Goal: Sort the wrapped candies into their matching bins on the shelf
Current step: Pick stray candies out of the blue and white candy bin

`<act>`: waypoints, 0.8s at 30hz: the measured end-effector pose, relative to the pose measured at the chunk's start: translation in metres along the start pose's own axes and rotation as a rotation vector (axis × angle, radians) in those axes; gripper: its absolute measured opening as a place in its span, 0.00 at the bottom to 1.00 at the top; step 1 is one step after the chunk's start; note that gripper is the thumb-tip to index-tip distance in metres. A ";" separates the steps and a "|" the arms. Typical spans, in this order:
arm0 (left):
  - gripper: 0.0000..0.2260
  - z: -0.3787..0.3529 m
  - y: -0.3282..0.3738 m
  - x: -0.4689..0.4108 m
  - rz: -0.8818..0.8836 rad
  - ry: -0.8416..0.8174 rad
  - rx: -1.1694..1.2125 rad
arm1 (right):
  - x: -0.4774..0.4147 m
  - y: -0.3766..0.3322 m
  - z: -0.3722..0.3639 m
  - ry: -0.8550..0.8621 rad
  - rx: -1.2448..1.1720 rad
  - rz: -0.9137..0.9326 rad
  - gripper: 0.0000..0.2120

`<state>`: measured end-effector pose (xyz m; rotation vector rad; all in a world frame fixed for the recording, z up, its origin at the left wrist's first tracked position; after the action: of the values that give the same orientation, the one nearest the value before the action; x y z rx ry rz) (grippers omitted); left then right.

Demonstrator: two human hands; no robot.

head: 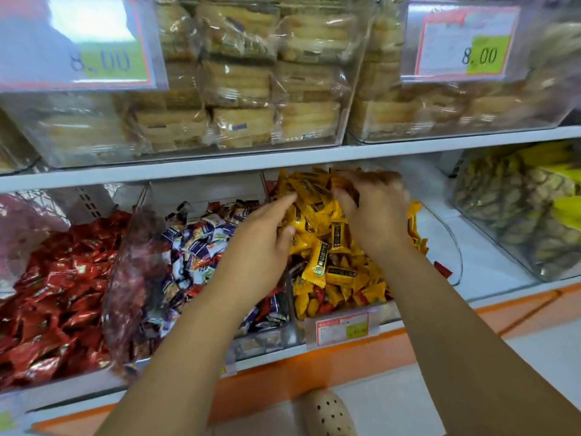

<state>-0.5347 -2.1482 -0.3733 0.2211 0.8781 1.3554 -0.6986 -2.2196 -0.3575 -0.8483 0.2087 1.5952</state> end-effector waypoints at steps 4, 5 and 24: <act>0.22 0.019 -0.014 0.006 -0.009 0.009 -0.108 | 0.007 0.016 -0.012 -0.130 0.132 -0.022 0.22; 0.21 0.025 -0.016 0.009 -0.009 0.011 -0.125 | 0.008 0.016 -0.012 -0.134 0.106 -0.010 0.22; 0.24 0.128 -0.123 0.088 0.073 0.042 -0.258 | 0.094 -0.172 -0.019 -0.589 -0.384 0.297 0.16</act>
<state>-0.3616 -2.0554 -0.3983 0.0259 0.7268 1.5309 -0.5313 -2.1172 -0.3732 -0.6112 -0.4221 2.1343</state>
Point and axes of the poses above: each hand's wrist, its own x-axis away from the middle knuckle, its own z-axis out of the back of the hand, y = z × x, the point moved 9 cm from there along -x, towards the middle knuckle, and after that the axes turned 9 degrees about y, right-handed, at the moved point
